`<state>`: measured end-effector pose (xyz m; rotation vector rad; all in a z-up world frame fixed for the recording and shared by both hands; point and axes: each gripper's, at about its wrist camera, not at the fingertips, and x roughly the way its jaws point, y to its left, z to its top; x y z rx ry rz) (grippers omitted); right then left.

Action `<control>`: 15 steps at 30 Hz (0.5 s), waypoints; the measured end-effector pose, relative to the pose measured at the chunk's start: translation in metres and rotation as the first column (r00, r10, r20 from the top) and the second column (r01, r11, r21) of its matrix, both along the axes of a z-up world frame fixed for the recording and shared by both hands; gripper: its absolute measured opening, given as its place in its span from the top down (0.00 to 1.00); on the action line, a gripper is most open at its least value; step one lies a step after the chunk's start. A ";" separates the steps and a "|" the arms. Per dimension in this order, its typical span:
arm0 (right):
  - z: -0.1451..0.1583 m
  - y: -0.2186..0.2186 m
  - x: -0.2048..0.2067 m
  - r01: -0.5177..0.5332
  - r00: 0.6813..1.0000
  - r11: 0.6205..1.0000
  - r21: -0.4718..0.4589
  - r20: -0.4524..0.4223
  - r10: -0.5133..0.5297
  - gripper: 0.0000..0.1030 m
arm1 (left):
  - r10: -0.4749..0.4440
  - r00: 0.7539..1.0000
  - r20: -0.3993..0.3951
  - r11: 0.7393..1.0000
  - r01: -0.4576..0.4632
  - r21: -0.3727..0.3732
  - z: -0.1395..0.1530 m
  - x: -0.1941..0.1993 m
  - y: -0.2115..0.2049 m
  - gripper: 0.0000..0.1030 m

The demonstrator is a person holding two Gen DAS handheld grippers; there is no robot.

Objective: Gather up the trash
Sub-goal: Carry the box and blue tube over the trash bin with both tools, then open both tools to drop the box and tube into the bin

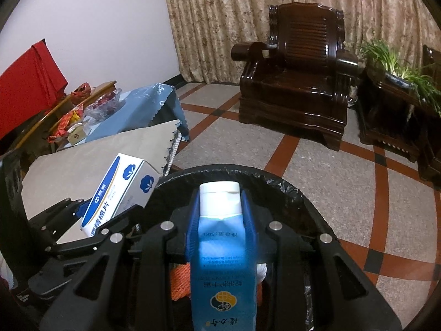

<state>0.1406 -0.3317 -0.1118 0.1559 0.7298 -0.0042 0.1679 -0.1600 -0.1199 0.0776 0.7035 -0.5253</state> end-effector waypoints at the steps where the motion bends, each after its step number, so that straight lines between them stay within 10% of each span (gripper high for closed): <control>1: 0.000 0.000 0.000 0.000 1.000 1.000 -0.001 -0.001 0.000 0.72 | -0.002 1.000 -0.002 1.000 0.002 0.000 0.000 0.001 0.000 0.47; 12: -0.013 -0.014 0.012 0.008 1.000 1.000 0.009 -0.029 -0.008 0.69 | -0.027 0.999 -0.021 1.000 0.027 -0.002 -0.002 0.006 -0.005 0.46; 15: -0.014 -0.016 0.012 0.020 0.999 1.000 -0.002 -0.031 -0.020 0.58 | -0.039 0.999 -0.037 0.999 0.038 -0.015 -0.003 0.007 -0.002 0.31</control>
